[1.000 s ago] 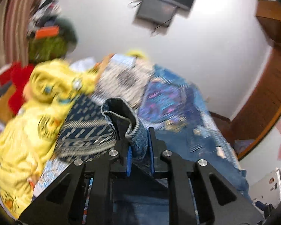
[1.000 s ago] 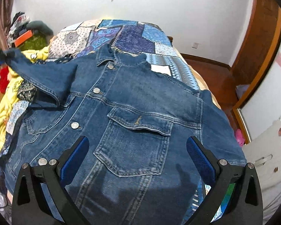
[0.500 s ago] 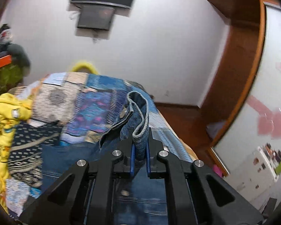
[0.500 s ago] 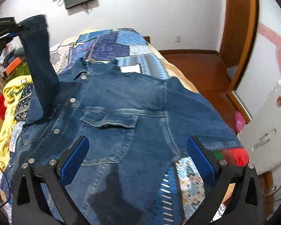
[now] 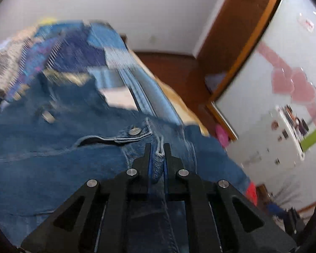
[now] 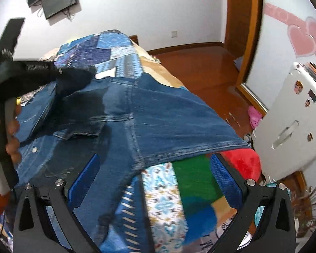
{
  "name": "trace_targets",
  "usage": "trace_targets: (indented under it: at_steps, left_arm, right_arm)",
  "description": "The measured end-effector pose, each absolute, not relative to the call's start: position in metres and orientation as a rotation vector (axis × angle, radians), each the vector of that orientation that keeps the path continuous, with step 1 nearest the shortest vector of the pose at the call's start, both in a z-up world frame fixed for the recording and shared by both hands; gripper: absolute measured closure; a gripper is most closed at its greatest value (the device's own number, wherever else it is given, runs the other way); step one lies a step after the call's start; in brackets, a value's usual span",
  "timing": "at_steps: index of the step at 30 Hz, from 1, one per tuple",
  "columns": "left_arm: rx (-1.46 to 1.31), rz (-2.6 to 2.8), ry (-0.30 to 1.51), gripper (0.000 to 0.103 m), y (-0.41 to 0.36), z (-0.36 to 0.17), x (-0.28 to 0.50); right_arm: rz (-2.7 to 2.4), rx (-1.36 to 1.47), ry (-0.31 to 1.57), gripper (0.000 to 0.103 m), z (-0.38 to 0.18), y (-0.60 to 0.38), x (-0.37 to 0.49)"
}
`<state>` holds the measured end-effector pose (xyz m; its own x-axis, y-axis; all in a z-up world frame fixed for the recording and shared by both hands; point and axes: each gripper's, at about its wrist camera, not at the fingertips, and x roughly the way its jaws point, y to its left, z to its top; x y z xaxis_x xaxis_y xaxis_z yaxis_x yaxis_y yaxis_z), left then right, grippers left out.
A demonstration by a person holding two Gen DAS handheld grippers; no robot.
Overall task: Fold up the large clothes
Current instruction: 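Fold the lifted side panel over the jacket body with the left tool, release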
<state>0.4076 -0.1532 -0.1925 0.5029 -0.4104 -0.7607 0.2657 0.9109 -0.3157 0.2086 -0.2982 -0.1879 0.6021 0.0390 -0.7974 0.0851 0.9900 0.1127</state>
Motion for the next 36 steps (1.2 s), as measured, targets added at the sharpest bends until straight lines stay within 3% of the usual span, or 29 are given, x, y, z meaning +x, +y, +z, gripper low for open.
trace_targets:
  at_steps: [7,10,12,15,24,36]
  left_arm:
    - [-0.125,-0.463,1.141,0.092,-0.170,-0.228,0.400]
    - [-0.080,-0.489,1.159,0.077,-0.172,-0.228,0.389]
    - [-0.055,-0.489,1.150,0.059,-0.171,-0.222,0.379]
    - [-0.026,-0.476,1.120,0.049,-0.161,-0.209,0.366]
    - [0.071,-0.282,1.027,0.034,-0.081,-0.184,0.330]
    - [-0.123,-0.101,1.064,0.033,0.020,-0.206,0.302]
  right_arm:
    - [-0.076,0.174,0.958,0.000,-0.199,-0.317,0.208]
    - [-0.083,0.199,0.972,0.000,-0.204,-0.324,0.209]
    - [-0.073,0.232,0.981,0.000,-0.205,-0.330,0.209]
    - [-0.060,0.302,0.983,0.000,-0.205,-0.341,0.210]
    - [0.025,0.551,1.044,0.000,-0.222,-0.381,0.223]
    - [0.117,0.804,1.083,0.001,-0.265,-0.410,0.257]
